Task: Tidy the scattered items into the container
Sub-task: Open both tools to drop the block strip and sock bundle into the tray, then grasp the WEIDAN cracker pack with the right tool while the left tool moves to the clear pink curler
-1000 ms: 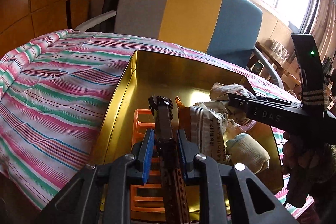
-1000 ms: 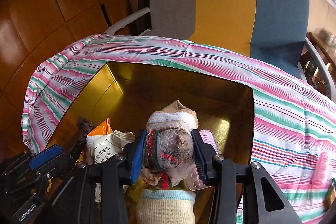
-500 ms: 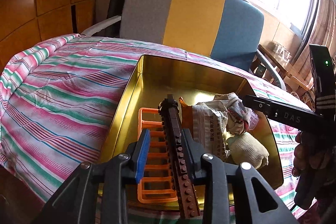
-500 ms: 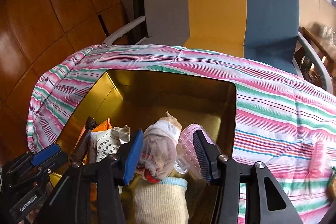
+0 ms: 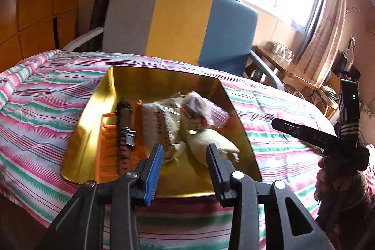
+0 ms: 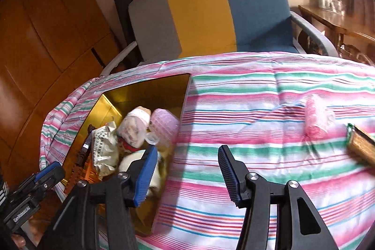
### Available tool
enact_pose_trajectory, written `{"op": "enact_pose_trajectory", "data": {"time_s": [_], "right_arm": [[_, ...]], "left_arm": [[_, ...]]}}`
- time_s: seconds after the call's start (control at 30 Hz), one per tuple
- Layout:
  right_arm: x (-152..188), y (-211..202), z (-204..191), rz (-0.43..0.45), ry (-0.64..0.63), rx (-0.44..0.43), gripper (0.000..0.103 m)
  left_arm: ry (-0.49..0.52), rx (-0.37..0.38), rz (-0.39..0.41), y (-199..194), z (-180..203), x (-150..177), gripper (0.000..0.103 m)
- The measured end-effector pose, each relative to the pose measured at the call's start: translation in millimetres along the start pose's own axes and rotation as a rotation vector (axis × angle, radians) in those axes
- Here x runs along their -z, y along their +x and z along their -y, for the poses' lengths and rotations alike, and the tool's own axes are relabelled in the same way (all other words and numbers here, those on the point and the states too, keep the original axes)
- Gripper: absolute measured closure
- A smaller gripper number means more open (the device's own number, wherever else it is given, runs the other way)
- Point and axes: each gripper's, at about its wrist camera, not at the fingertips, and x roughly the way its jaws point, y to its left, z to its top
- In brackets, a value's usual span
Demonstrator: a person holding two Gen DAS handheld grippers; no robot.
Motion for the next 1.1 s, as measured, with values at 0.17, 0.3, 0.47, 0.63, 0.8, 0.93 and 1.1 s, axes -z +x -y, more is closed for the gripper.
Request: {"op": "enact_pose_trajectory", "data": {"time_s": [0.17,0.3,0.47,0.63,0.8,0.93,1.1], "right_arm": [[21,-34,66,0.014,0.094,0.100,0.046],[44,-59,115,0.021,0.180,0.173,0.045],[74,-87,165,0.024,0.263,0.241,0.044],[96,-107,197,0.032,0.319,0.285,0.044],[105,-124,217,0.055,0.349,0.331,0.043],[99,-130,232,0.066,0.348,0.372,0.042],[78,-131,255,0.085,0.345,0.423,0.041]], "left_arm": [[0.100,0.090,-0.068,15,55,15,0.063],[0.196,0.141,-0.113,26,99,27,0.062],[0.309,0.186,-0.169,42,145,46,0.061],[0.394,0.191,-0.215,58,174,64,0.061],[0.417,0.192,-0.254,73,183,75,0.060],[0.416,0.184,-0.282,83,183,81,0.060],[0.406,0.181,-0.298,91,182,84,0.059]]}}
